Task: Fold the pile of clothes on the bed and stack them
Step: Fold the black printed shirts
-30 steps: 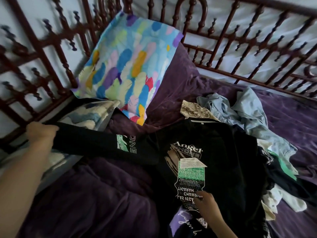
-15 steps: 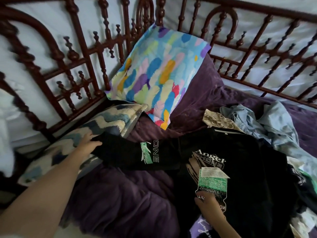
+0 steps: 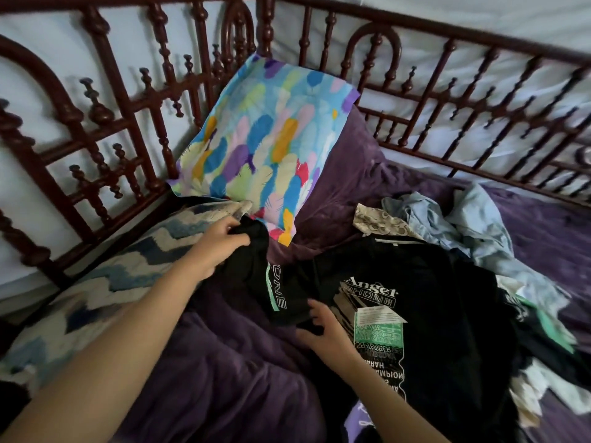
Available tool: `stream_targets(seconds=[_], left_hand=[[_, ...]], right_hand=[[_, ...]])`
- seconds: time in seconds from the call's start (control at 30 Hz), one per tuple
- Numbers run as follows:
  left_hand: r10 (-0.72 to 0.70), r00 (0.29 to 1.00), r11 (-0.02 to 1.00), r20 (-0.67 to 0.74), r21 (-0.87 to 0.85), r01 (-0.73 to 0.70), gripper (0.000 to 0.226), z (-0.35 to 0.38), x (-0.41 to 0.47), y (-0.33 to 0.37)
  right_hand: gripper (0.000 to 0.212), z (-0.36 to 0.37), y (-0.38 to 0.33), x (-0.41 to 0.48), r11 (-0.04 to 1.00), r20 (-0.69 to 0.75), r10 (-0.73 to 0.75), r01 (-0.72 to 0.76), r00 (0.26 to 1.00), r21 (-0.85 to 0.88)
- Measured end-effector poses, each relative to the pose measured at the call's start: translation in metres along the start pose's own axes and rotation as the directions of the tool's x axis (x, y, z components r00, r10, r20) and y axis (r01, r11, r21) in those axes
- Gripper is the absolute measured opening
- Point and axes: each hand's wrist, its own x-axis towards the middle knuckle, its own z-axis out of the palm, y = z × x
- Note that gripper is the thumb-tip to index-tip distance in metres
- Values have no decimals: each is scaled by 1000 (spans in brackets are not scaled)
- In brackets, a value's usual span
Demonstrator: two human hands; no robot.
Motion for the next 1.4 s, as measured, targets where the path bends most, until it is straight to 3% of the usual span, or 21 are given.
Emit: stream_targets(seconds=[0.13, 0.23, 0.33, 0.43, 0.5, 0.6, 0.63, 0.67, 0.77, 0.83, 0.97, 1.13, 1.27, 1.33, 1.4], left_hand=[[127, 969, 991, 212, -78, -113, 19, 54, -28, 38], [162, 926, 986, 342, -99, -136, 19, 100, -45, 51], [209, 878, 978, 431, -102, -183, 17, 145, -59, 64], [261, 813, 965, 520, -132, -226, 10, 178, -68, 69], [262, 814, 964, 519, -92, -251, 9, 195, -67, 60], [142, 874, 982, 466, 46, -183, 13, 218, -59, 20], [72, 892, 983, 445, 120, -139, 14, 226, -55, 1], [-1, 906, 973, 423, 208, -96, 16, 234, -51, -19], [-218, 921, 877, 324, 479, 39, 35, 254, -47, -77], [-314, 915, 804, 254, 584, 114, 48, 264, -50, -101], [-348, 917, 664, 193, 742, 96, 57, 297, -57, -118], [-287, 921, 653, 263, 758, -13, 56, 364, -62, -112], [-299, 868, 732, 395, 679, -57, 50, 422, -63, -103], [-297, 855, 757, 424, 651, -60, 47, 457, -58, -98], [-278, 862, 770, 424, 635, -64, 45, 474, -58, -92]], right_hand=[[82, -13, -35, -3, 873, -39, -95, 102, 995, 477], [92, -35, -37, -12, 842, -105, -145, 179, 984, 510], [71, -53, -24, -22, 853, -398, -72, 263, 915, 450], [35, -84, -2, -30, 746, -610, 236, 262, 756, 613], [25, -114, 38, -43, 584, -593, 467, 276, 656, 764], [34, -152, 117, -68, 313, -317, 630, 142, 709, 939], [33, -159, 146, -78, 250, -265, 677, 124, 687, 960], [32, -165, 176, -90, 282, -269, 716, 86, 644, 956], [43, -180, 246, -115, 229, -112, 842, -161, 528, 960], [40, -192, 268, -124, 285, -125, 855, -254, 503, 924], [10, -243, 291, -120, 451, -233, 811, -321, 536, 833], [19, -324, 336, -103, 567, -364, 800, -402, 477, 719], [26, -381, 372, -83, 534, -374, 822, -352, 430, 768], [21, -409, 394, -66, 451, -324, 860, -291, 394, 844], [31, -426, 406, -52, 363, -278, 879, -167, 387, 917]])
